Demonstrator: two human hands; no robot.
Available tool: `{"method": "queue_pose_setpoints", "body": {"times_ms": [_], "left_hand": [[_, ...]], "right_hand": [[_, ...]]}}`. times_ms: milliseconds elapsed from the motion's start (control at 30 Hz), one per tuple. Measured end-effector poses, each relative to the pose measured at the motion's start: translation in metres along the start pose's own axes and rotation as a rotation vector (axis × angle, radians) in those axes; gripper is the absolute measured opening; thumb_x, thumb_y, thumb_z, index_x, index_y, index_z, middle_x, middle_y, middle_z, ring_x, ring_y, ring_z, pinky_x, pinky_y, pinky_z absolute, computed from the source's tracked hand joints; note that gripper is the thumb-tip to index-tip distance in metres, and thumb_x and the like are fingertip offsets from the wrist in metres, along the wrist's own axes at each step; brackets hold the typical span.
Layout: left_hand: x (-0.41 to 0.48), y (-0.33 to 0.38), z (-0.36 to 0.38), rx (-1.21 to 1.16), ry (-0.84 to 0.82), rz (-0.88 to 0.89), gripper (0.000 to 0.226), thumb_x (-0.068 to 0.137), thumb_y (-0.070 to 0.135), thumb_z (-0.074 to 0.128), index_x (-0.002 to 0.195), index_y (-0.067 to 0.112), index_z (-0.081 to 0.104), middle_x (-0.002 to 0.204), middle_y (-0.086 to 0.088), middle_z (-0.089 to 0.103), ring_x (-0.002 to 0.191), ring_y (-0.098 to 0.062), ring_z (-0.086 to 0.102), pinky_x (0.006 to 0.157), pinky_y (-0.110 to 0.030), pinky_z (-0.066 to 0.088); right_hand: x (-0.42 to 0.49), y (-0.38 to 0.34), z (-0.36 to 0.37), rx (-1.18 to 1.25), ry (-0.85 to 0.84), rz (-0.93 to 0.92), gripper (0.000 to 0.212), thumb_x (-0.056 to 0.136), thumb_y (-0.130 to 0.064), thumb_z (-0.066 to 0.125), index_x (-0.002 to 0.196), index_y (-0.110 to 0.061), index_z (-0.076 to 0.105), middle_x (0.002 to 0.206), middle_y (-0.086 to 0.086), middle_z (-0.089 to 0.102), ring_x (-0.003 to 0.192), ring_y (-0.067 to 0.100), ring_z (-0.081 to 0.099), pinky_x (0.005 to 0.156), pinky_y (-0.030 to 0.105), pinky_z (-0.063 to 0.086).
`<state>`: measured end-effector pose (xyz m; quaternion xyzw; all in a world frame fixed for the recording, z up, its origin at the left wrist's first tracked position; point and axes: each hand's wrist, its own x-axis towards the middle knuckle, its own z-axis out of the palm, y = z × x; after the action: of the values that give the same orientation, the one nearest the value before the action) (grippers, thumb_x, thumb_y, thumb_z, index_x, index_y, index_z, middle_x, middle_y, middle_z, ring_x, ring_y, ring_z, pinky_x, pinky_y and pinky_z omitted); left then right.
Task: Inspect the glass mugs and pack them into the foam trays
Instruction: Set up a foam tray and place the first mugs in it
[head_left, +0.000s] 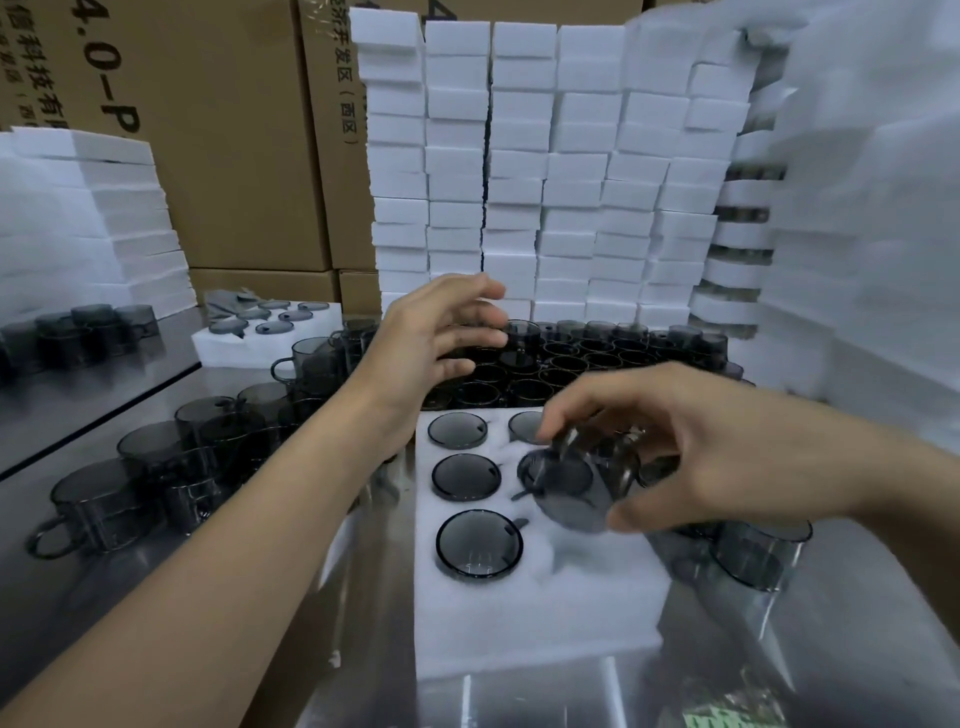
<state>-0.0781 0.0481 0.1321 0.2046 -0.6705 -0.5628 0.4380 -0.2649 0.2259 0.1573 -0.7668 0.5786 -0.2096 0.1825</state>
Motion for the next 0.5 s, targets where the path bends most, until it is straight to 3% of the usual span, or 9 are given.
{"method": "queue_pose_setpoints", "body": {"times_ms": [200,333,500], "left_hand": [[-0.001,-0.002,-0.002,-0.034,0.052,-0.021,0.032,0.084,0.05,0.064,0.099,0.026,0.079,0.097,0.005,0.076,0.088,-0.009,0.073,0.08,-0.035,0.044],[-0.002,-0.003,-0.001,-0.02,0.031,-0.003,0.035,0.072,0.057,0.07,0.092,0.031,0.081,0.099,0.005,0.077,0.088,-0.009,0.073,0.08,-0.036,0.043],[-0.001,-0.006,0.001,-0.001,0.019,-0.005,0.026,0.079,0.052,0.069,0.09,0.033,0.082,0.099,0.006,0.077,0.089,-0.01,0.073,0.079,-0.036,0.043]], "right_hand": [[-0.012,-0.02,0.009,-0.155,-0.057,-0.031,0.055,0.081,-0.015,0.084,0.122,-0.047,0.067,0.125,-0.026,0.063,0.112,-0.002,0.061,0.088,0.009,0.043],[-0.01,-0.026,0.012,-0.238,-0.059,-0.049,0.053,0.078,-0.013,0.077,0.117,-0.049,0.066,0.123,-0.025,0.061,0.111,-0.003,0.059,0.085,0.011,0.044],[-0.01,-0.024,0.011,-0.272,-0.087,-0.025,0.05,0.076,-0.01,0.076,0.111,-0.045,0.067,0.111,-0.026,0.061,0.098,-0.006,0.061,0.076,0.008,0.043]]}}
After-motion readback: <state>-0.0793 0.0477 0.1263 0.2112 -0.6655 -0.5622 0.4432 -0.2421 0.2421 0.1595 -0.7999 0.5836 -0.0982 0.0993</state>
